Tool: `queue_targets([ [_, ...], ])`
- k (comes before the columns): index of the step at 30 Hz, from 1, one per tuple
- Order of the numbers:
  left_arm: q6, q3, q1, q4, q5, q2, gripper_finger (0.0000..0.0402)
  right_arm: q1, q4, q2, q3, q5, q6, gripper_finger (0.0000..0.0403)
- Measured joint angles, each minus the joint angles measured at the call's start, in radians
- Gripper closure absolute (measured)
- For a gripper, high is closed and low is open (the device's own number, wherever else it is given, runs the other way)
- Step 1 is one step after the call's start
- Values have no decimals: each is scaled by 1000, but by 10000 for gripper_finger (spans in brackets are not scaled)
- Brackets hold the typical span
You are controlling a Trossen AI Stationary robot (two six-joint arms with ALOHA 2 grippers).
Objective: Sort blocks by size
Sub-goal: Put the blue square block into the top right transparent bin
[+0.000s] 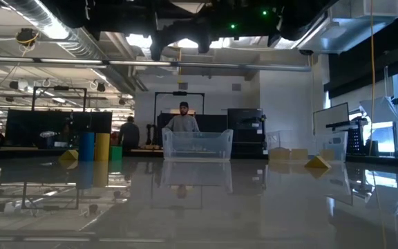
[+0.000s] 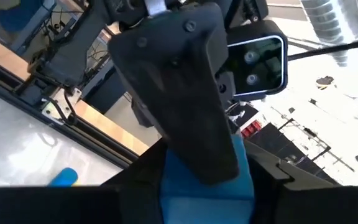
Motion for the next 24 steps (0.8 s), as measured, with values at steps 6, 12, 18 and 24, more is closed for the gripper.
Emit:
queue_targets([
  [6,25,0,38,-49,11,-35,172,27,-24,-6,-2,17,10,269],
  [12,100,1,97,-260,-8,-123,170,39,-129,-58,-3,88,13,269],
  [18,200,1,136,-513,-179,-202,170,36,-302,-123,-2,130,13,269],
  [24,239,0,156,-741,-418,-224,173,6,-503,-196,-1,244,68,269],
])
